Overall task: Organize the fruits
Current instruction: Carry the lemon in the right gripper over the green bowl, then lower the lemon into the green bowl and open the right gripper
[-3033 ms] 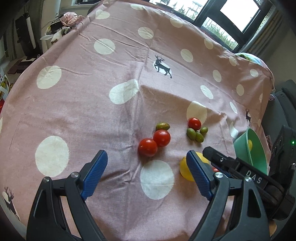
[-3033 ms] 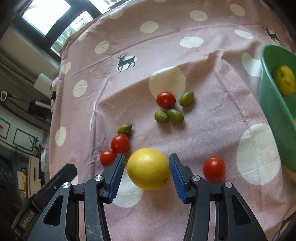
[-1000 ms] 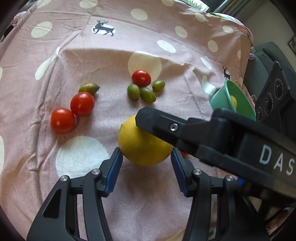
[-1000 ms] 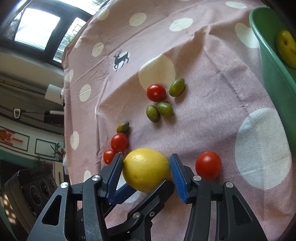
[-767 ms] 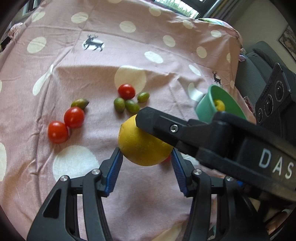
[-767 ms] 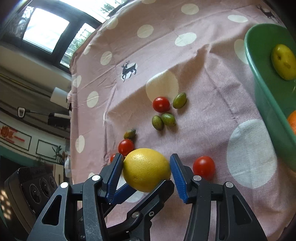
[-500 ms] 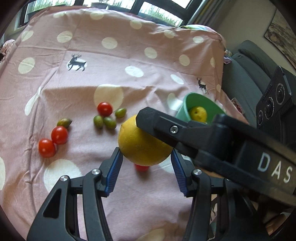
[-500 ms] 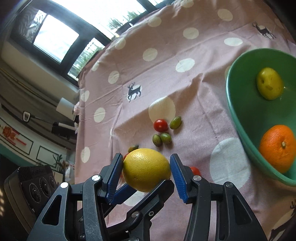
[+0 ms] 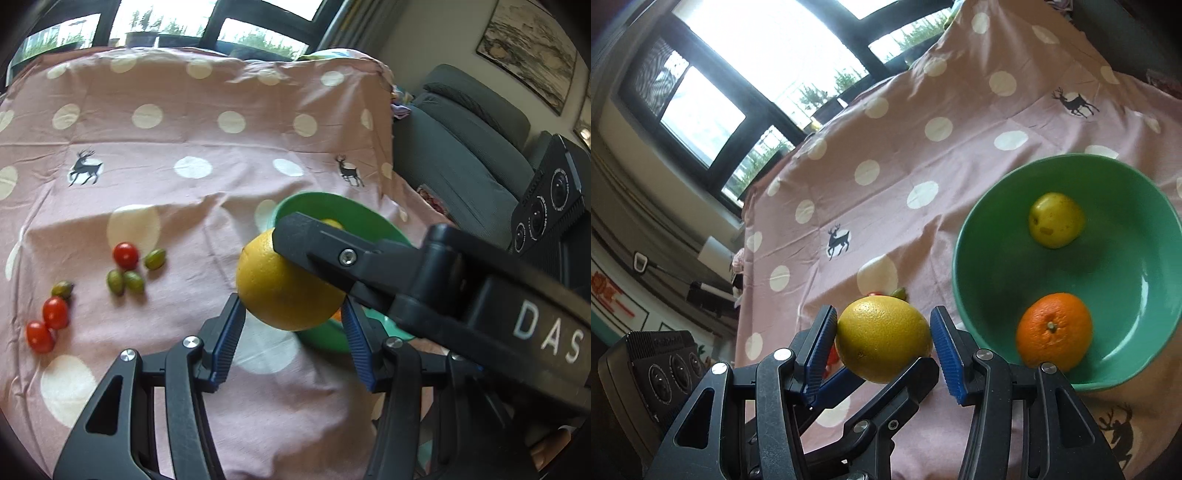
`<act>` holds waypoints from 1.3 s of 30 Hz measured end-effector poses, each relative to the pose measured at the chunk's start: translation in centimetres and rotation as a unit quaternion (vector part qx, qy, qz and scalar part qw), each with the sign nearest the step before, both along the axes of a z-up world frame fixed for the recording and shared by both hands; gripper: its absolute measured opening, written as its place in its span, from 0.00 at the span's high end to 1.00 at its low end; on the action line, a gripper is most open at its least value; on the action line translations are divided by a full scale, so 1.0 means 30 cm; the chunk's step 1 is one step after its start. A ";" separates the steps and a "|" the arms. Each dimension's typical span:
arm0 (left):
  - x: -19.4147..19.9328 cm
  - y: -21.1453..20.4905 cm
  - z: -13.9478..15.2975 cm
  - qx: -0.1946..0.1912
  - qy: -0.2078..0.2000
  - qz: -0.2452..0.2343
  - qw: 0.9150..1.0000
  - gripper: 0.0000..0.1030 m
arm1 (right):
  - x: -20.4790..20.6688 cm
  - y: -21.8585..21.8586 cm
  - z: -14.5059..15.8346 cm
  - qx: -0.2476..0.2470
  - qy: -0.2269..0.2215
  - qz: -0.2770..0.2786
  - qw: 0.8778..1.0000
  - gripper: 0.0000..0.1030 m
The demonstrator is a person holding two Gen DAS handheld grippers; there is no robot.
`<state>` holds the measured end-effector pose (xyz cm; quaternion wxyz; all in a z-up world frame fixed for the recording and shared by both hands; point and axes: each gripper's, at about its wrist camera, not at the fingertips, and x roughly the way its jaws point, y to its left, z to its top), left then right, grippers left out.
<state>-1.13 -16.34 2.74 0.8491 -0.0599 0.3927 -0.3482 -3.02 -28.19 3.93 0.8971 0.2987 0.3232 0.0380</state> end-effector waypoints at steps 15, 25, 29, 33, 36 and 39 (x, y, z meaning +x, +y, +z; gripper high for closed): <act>-0.020 -0.226 0.021 -0.001 -0.023 -0.082 0.996 0.48 | -0.101 -0.193 0.023 -0.002 -0.028 -0.090 0.996 0.48; 0.005 -0.347 0.002 0.014 -0.012 -0.129 0.992 0.48 | -0.133 -0.308 0.004 0.011 -0.019 -0.137 0.990 0.48; 0.013 -0.373 -0.010 0.011 -0.004 -0.142 0.990 0.48 | -0.130 -0.336 -0.004 0.012 -0.015 -0.153 0.988 0.48; 0.021 -0.395 -0.024 0.016 0.006 -0.146 0.989 0.48 | -0.124 -0.358 -0.019 0.013 -0.006 -0.159 0.987 0.48; 0.023 -0.407 -0.039 0.013 0.014 -0.151 0.988 0.48 | -0.118 -0.371 -0.033 0.015 0.001 -0.163 0.986 0.48; 0.019 -0.419 -0.047 0.014 0.019 -0.154 0.988 0.48 | -0.121 -0.384 -0.043 0.012 0.008 -0.169 0.986 0.48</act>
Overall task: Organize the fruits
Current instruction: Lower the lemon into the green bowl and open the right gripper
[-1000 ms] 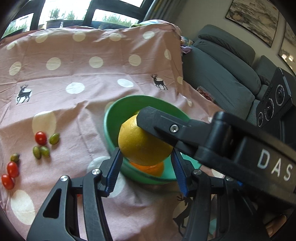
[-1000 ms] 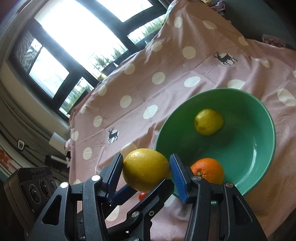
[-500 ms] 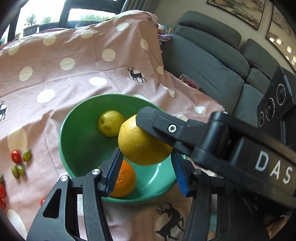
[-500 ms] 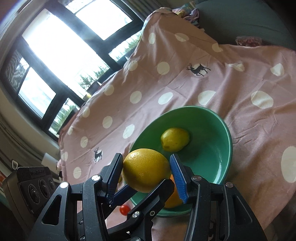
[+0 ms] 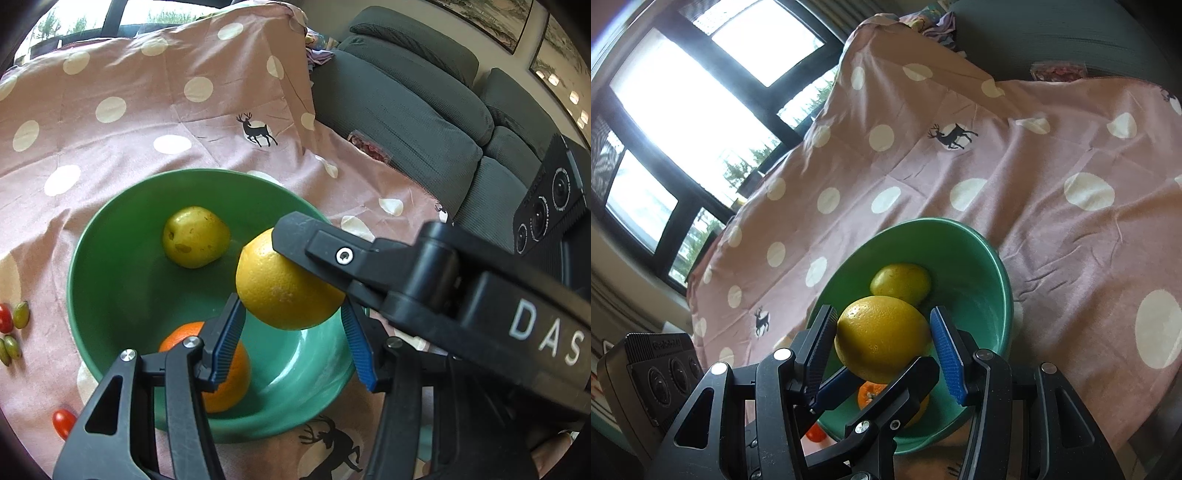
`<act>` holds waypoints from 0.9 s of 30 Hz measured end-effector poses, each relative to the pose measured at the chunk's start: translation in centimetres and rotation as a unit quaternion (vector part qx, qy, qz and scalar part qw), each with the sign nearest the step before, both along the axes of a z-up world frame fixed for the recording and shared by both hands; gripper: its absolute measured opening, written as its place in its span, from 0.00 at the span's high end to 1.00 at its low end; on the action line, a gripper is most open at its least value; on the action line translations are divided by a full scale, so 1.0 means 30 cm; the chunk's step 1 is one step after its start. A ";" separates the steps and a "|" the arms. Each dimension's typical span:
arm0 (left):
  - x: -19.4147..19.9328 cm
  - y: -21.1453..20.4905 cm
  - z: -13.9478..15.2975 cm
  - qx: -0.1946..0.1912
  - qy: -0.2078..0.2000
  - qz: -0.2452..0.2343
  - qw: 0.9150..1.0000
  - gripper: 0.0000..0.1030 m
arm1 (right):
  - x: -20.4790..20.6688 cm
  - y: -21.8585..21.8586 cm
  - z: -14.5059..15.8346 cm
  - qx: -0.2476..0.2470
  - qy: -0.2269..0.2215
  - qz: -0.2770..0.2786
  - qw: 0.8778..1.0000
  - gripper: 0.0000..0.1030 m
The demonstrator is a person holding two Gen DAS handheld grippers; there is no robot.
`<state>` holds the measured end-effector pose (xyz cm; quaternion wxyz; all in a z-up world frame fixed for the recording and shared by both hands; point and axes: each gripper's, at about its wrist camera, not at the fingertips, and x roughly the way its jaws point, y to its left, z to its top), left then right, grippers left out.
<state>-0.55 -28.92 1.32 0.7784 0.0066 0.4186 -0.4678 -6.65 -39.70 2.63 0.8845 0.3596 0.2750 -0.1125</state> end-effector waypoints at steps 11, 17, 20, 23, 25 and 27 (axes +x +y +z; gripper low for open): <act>0.007 -0.035 -0.036 0.003 0.021 -0.008 1.000 0.48 | 0.001 -0.042 -0.036 0.008 0.021 -0.012 1.000 0.48; 0.016 -0.036 -0.046 0.003 0.027 -0.006 1.000 0.48 | 0.008 -0.035 -0.035 0.002 0.027 -0.014 1.000 0.48; 0.014 -0.038 -0.048 0.006 0.023 0.002 1.000 0.48 | 0.013 -0.034 -0.039 0.003 0.031 -0.014 0.999 0.48; 0.014 -0.038 -0.051 0.011 0.019 0.010 1.000 0.49 | 0.014 -0.031 -0.040 0.001 0.037 -0.014 0.999 0.48; 0.014 -0.033 -0.048 0.014 0.017 0.010 1.000 0.49 | 0.017 -0.026 -0.039 -0.002 0.040 -0.014 0.999 0.48; 0.013 -0.018 -0.038 0.010 0.010 0.013 1.000 0.48 | 0.020 -0.021 -0.038 -0.004 0.043 -0.012 0.999 0.48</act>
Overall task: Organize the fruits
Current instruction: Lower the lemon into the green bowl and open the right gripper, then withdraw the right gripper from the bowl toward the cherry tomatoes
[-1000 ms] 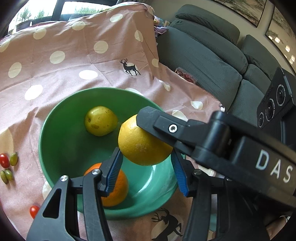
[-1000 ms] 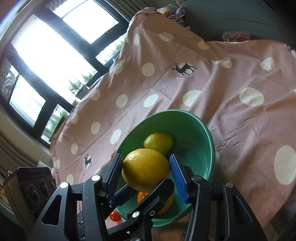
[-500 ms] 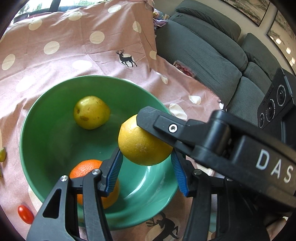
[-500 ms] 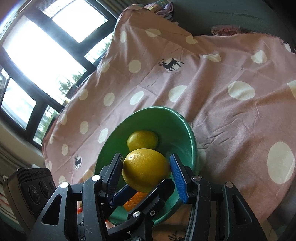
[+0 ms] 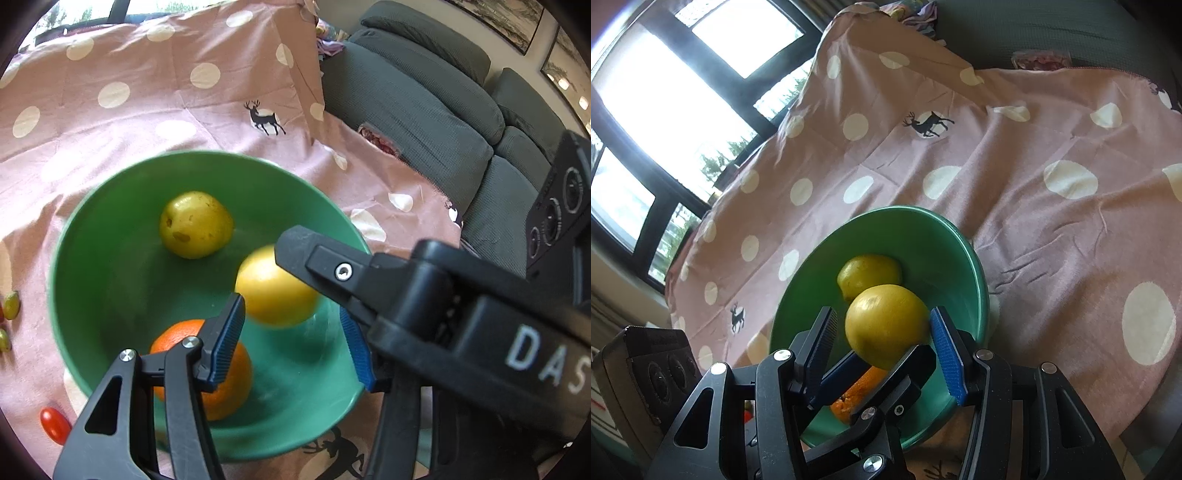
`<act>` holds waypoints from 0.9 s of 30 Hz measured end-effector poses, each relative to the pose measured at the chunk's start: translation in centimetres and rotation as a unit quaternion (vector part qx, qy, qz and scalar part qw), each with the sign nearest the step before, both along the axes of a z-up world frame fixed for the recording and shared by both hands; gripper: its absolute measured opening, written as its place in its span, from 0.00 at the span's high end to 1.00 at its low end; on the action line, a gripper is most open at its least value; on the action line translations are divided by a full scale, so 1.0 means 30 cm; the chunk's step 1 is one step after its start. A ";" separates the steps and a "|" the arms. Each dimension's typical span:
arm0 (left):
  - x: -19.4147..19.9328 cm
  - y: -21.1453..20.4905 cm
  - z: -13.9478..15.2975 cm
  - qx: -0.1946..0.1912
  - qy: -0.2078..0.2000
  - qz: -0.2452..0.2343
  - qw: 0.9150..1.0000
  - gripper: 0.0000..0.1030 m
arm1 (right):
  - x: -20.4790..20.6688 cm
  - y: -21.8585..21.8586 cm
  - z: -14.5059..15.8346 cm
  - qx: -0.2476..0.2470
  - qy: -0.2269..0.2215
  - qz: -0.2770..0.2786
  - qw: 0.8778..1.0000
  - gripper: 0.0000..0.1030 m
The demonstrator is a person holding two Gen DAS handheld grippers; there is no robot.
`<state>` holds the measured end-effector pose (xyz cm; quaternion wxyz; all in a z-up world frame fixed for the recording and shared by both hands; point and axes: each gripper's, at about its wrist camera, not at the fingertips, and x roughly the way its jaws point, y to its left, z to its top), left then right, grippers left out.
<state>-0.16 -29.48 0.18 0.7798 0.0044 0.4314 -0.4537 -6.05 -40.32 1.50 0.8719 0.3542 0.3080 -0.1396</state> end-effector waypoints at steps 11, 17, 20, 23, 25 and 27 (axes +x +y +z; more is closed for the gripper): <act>-0.040 0.123 0.080 0.011 -0.055 0.031 0.998 0.33 | -0.023 0.036 0.033 -0.012 -0.014 -0.013 1.000 0.41; -0.026 0.255 0.099 0.030 -0.071 0.093 0.993 0.31 | -0.018 0.094 0.061 -0.025 -0.028 -0.004 0.999 0.41; -0.014 0.341 0.109 0.040 -0.074 0.131 0.988 0.31 | -0.017 0.132 0.081 -0.029 -0.044 0.005 0.999 0.41; 0.002 0.437 0.118 0.051 -0.078 0.176 0.980 0.31 | -0.004 0.176 0.095 -0.031 -0.054 0.018 0.998 0.40; 0.014 0.503 0.118 0.059 -0.076 0.206 0.974 0.31 | 0.005 0.207 0.101 -0.034 -0.057 0.026 0.997 0.40; 0.027 0.562 0.117 0.075 -0.076 0.238 0.965 0.31 | 0.018 0.245 0.107 -0.041 -0.056 0.037 0.997 0.39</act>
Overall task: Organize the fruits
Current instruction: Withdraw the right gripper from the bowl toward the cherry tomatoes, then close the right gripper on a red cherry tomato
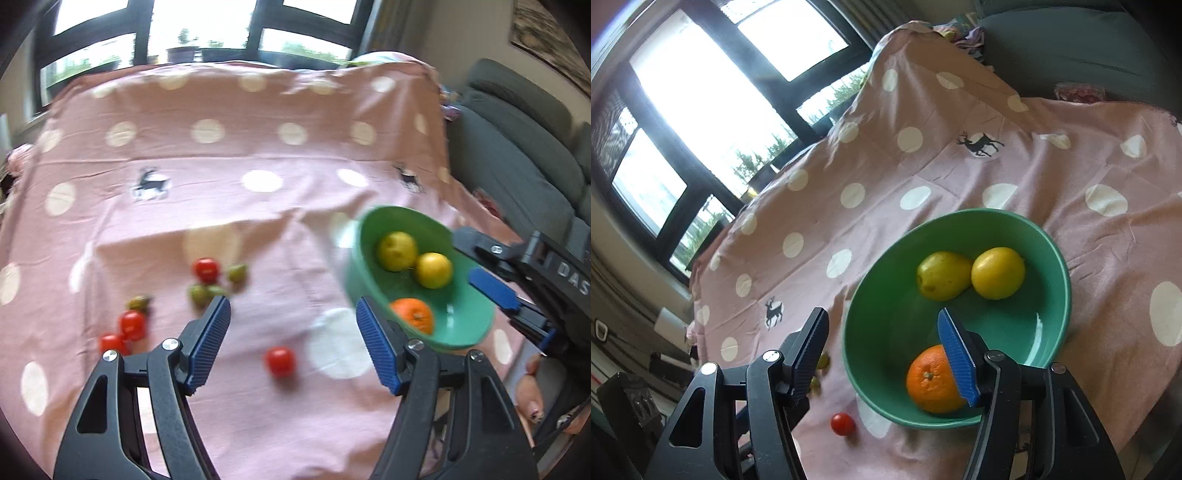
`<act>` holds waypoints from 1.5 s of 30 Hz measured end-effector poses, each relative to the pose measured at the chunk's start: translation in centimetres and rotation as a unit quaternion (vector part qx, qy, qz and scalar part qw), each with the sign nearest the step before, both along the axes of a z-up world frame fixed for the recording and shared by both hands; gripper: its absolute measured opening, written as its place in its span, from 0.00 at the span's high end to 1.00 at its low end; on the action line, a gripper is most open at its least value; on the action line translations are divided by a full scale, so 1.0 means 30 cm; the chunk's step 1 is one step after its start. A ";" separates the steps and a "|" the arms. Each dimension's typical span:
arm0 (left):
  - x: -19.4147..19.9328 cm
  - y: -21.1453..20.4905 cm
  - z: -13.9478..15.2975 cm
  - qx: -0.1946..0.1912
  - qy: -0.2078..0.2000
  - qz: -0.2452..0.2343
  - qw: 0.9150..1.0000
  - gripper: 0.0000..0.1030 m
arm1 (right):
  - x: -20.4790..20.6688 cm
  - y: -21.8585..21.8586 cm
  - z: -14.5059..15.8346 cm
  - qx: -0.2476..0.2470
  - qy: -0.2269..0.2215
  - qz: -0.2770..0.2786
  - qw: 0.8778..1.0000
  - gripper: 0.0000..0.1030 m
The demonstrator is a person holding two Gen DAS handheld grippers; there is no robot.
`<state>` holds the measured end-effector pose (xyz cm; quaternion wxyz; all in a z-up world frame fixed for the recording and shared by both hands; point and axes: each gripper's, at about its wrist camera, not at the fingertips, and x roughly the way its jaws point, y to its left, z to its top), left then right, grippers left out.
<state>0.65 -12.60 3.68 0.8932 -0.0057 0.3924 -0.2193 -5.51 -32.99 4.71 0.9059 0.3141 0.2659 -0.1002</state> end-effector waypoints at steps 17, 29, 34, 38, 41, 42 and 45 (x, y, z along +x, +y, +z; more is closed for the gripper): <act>0.078 0.344 -0.077 0.028 0.049 0.139 0.989 0.34 | 0.150 0.230 -0.083 -0.001 0.087 0.095 0.992 0.35; 0.139 0.404 -0.174 0.027 0.112 0.162 0.980 0.48 | 0.242 0.358 -0.218 0.014 0.185 0.173 0.967 0.35; 0.159 0.404 -0.211 0.038 0.128 0.171 0.976 0.55 | 0.251 0.399 -0.243 -0.016 0.209 0.177 0.962 0.36; 0.174 0.415 -0.228 0.036 0.137 0.179 0.974 0.57 | 0.259 0.408 -0.264 -0.038 0.228 0.171 0.958 0.39; 0.180 0.423 -0.234 0.030 0.138 0.183 0.973 0.62 | 0.269 0.408 -0.283 -0.043 0.244 0.170 0.954 0.46; 0.180 0.423 -0.234 0.029 0.139 0.184 0.973 0.62 | 0.270 0.408 -0.286 -0.043 0.246 0.170 0.953 0.46; 0.185 0.417 -0.238 0.022 0.141 0.181 0.973 0.62 | 0.272 0.416 -0.292 -0.050 0.250 0.174 0.951 0.47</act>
